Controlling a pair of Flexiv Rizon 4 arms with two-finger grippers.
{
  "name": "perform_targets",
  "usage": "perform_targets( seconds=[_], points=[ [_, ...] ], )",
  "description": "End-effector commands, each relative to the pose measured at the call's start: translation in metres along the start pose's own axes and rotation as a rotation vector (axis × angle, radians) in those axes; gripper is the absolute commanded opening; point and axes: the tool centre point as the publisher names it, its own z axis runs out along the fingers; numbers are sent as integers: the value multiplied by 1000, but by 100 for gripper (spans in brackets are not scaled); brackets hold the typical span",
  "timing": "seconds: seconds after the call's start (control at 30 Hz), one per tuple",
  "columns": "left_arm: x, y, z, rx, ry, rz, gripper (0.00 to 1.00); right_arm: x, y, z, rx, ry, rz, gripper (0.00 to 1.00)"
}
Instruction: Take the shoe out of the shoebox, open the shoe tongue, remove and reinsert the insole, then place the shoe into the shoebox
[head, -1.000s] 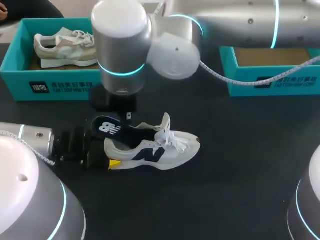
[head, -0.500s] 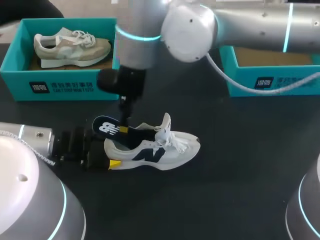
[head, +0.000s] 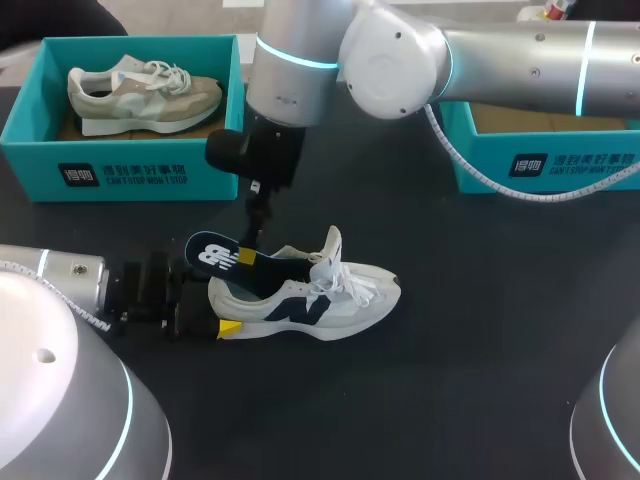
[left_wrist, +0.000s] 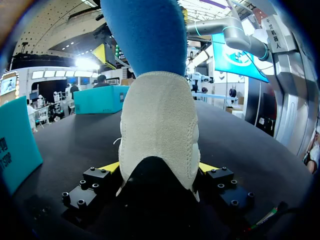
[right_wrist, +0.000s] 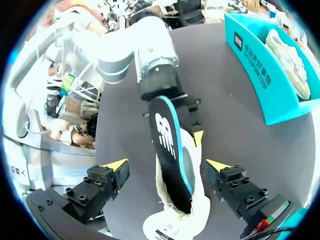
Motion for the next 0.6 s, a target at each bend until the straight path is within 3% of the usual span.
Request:
perform_targets(
  seconds=[0.03, 0.2, 0.6],
  points=[
    [0, 0, 1, 1, 0, 1, 0, -4, 6, 0, -24, 99, -42, 100],
    [0, 0, 1, 1, 0, 1, 0, -2, 3, 5, -33, 172, -49, 100],
    [0, 0, 1, 1, 0, 1, 0, -1, 1, 32, -173, 224, -33, 100]
  ],
)
